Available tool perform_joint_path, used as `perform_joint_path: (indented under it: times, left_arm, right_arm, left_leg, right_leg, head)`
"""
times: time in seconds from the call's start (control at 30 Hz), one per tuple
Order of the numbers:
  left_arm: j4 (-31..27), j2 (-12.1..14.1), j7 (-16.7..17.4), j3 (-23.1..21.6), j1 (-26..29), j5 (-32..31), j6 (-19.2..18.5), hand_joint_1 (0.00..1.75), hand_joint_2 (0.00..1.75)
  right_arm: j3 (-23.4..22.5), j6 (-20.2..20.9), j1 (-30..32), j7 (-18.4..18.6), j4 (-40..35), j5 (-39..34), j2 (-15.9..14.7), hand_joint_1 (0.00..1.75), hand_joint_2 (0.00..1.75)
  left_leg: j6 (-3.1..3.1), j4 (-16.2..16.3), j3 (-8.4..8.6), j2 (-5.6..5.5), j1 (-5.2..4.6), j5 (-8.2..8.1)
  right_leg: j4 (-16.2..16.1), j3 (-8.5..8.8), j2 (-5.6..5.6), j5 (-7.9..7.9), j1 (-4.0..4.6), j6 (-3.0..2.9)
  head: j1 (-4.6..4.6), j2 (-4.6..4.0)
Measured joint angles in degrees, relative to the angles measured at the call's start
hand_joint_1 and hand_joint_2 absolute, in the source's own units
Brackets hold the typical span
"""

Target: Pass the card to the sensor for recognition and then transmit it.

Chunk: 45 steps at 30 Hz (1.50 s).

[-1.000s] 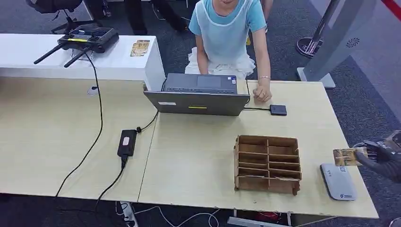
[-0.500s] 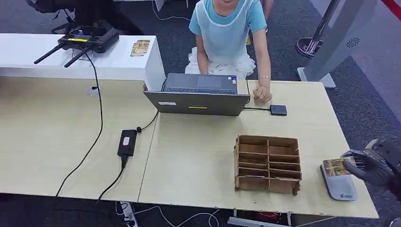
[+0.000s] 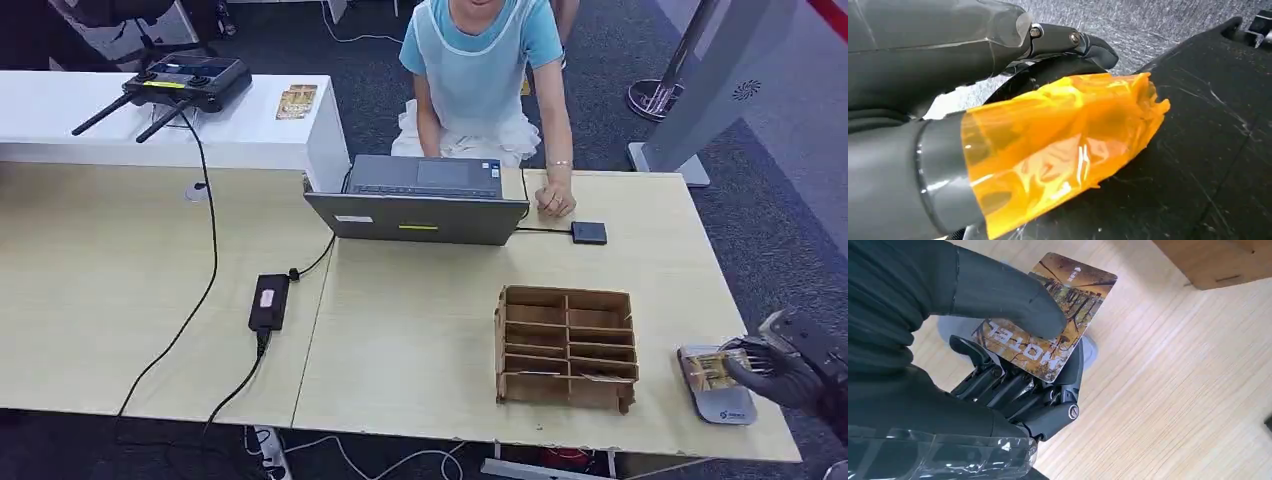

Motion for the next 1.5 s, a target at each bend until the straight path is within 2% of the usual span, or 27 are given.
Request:
perform_joint_path:
  times: [0.37,0.63,1.5]
  left_arm:
    - [0.0,0.0,-0.2,-2.0,0.0,0.0,-0.4,0.0,0.0]
    - [0.0,0.0,-0.2,-5.5,-0.2,0.0,-1.0,0.0,0.0]
    - [0.0,0.1,-1.4,-16.5,-0.7,0.0,-2.5,0.0,0.0]
  right_arm:
    - [0.2,-0.8,-1.2,-0.3,2.9,1.1,0.9,1.75,1.75]
    - [0.8,-2.2,-3.9,-1.2,6.6,3.1,3.1,1.75,1.75]
    - [1.4,-4.2,-6.9,-1.2,13.3,5.1,5.1,1.75,1.75]
  left_leg:
    - [0.0,0.0,0.0,0.01,0.0,0.0]
    - [0.0,0.0,0.0,0.0,0.0,0.0]
    - [0.0,0.0,0.02,-0.01,0.0,0.0]
  right_leg:
    - [0.0,0.0,0.01,0.0,0.0,0.0]
    - [0.0,0.0,-0.01,0.0,0.0,0.0]
    - [0.0,0.05,-0.01,0.0,0.0,0.0]
  head:
    - [-0.02,-0.02]
    - [-0.02,0.0]
    - [-0.02,0.0]
